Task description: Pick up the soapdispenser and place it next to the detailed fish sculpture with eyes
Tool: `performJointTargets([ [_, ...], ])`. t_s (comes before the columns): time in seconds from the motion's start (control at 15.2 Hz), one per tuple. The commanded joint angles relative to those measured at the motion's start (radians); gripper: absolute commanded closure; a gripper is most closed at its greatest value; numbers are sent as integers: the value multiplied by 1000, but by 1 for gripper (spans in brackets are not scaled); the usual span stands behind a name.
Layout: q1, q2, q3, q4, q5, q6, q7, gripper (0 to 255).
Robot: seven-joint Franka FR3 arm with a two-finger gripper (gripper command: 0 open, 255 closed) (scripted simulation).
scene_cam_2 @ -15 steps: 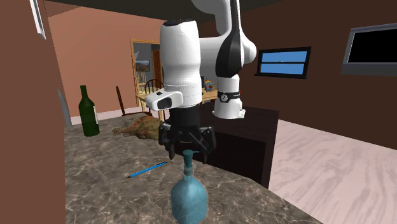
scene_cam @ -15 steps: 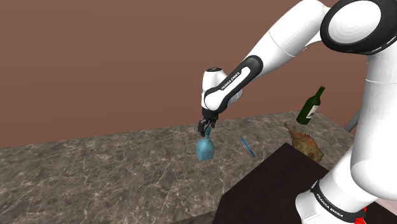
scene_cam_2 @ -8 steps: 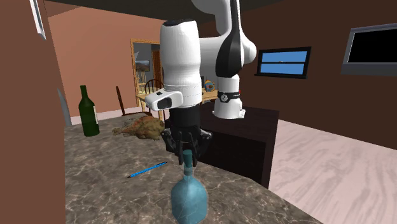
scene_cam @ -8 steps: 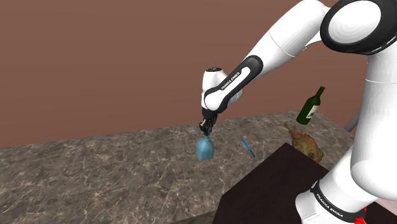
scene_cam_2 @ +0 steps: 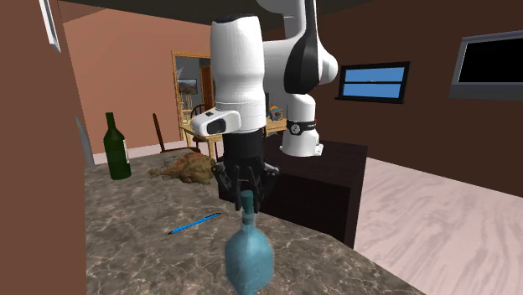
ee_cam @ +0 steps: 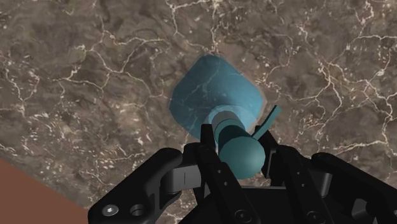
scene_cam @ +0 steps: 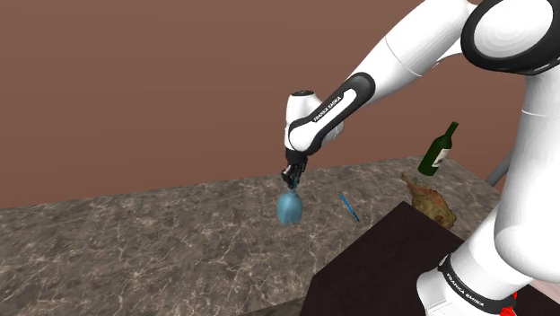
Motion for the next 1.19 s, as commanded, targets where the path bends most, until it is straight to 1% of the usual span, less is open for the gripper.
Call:
performJointTargets([
  [0.0,-2,-23,3,0,4,-23,-3,255],
  [1.12,-13,-198,17,27,39,-223,-24,255],
])
